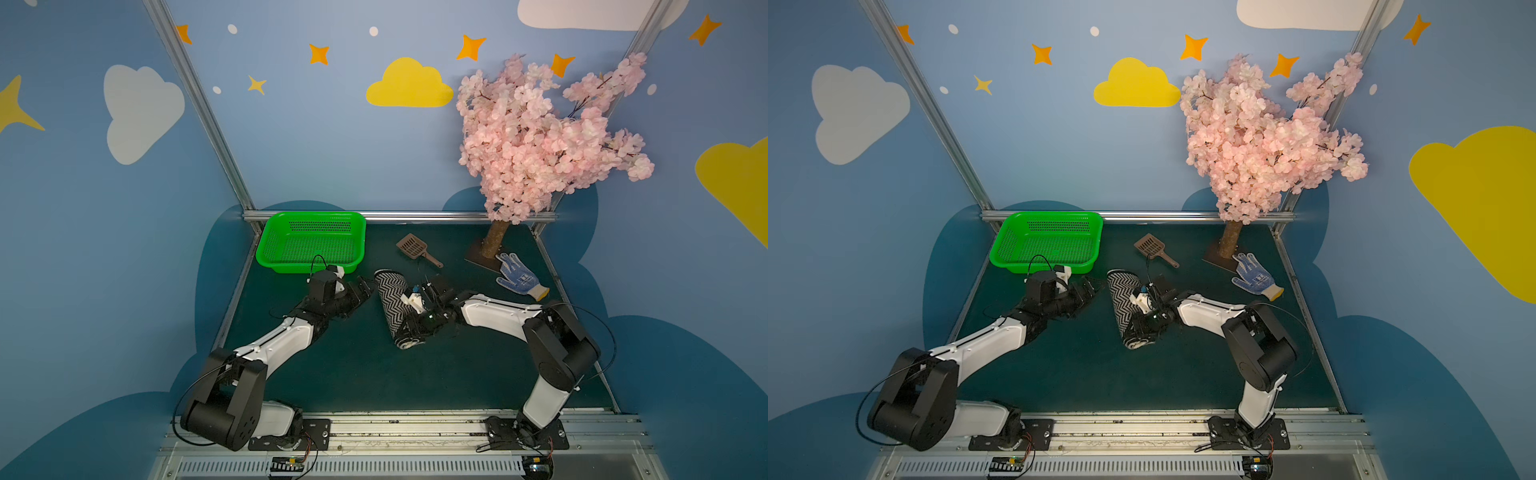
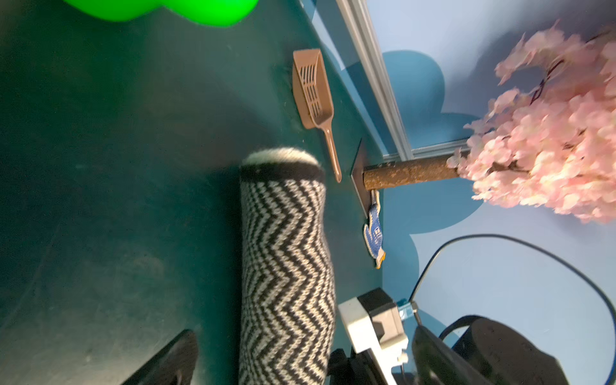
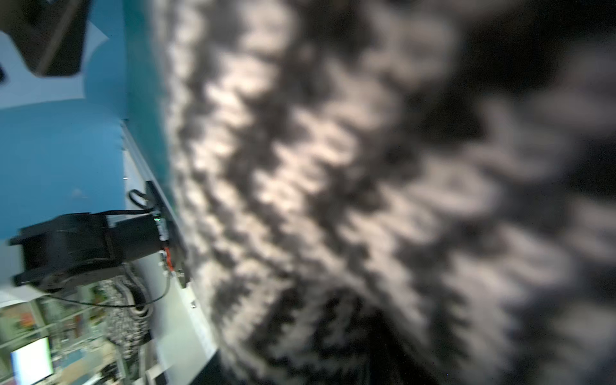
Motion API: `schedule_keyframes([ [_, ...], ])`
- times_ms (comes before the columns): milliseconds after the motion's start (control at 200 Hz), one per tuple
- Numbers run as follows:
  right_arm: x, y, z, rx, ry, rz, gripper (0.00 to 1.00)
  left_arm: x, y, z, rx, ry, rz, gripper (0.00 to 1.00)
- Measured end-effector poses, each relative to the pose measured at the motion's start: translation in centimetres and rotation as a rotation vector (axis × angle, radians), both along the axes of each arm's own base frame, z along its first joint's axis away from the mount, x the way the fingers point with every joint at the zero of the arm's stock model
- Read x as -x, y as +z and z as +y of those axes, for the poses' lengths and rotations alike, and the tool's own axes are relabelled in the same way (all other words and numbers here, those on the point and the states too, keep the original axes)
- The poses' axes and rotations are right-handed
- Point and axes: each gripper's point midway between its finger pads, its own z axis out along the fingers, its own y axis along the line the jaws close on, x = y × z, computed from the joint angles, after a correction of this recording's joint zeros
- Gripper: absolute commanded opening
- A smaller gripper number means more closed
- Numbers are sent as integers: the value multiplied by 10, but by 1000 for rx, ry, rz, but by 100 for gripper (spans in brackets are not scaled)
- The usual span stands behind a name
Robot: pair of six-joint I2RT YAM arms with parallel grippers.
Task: Roll up the scarf and place it into the basket
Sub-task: Roll the scarf at the center of the board.
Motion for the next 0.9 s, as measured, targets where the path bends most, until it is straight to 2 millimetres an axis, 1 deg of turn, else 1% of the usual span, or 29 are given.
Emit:
schedule_keyframes([
  [130,0,-1,-3,-105,-46,77,45,14,-20,-12,-29,-52,33,100],
  [310,-4,2,-10,-175,-81,129,46,15,-43,-29,-52,-102,57,100],
  [456,-7,3,-16,-200,-93,158,46,4,-59,-44,-59,-136,58,100],
  [591,-13,-1,-23,-228,-108,196,46,-8,-63,-62,-43,-177,1,100],
  [721,-15,-4,-29,-251,-113,227,46,-14,-68,-77,-9,-210,-55,100],
  [836,-16,-5,-32,-265,-114,242,47,-23,-75,-87,24,-227,-78,100],
  [901,-17,-5,-33,-269,-113,244,47,-27,-75,-92,44,-234,-103,100],
])
